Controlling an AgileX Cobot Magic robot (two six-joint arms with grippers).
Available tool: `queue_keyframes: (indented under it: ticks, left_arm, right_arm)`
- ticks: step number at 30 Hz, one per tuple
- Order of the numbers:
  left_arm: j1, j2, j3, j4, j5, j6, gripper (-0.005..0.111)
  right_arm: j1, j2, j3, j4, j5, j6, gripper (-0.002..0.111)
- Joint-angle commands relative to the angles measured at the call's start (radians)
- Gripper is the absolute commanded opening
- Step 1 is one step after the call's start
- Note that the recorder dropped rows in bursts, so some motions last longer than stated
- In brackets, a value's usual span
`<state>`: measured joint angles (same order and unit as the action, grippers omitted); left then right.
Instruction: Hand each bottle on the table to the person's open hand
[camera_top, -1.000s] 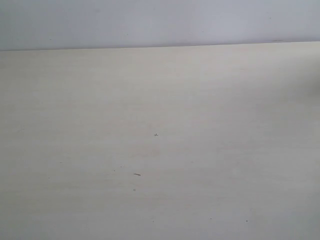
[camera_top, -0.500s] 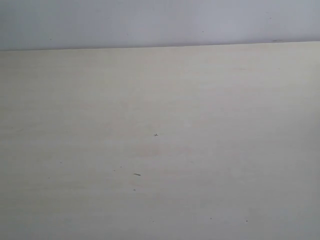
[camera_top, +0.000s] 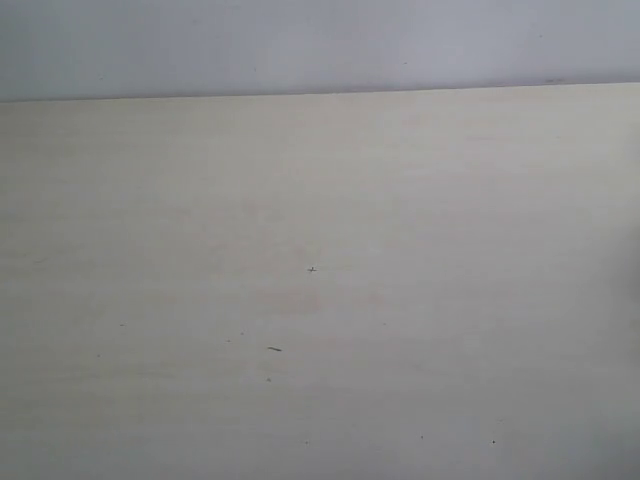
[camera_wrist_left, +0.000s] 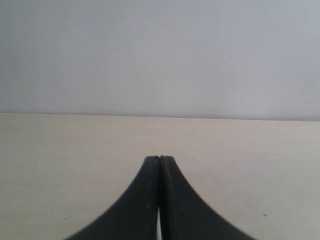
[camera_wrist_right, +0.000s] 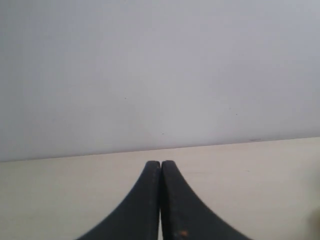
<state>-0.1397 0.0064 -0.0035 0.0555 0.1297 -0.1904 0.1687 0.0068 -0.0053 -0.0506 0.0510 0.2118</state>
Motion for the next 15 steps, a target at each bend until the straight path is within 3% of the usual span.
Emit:
queue_keyframes:
  ticks: [1,15]
  left_arm:
    - [0.001,-0.006,0.003,-0.009,-0.006,0.001,0.000]
    - [0.001,-0.006,0.003,-0.009,-0.006,0.001,0.000]
  right_arm:
    - [-0.009,-0.007,0.005,-0.011,0.000,-0.063,0.000]
    - [-0.053,-0.007,0.005,0.016,0.082,-0.080,0.000]
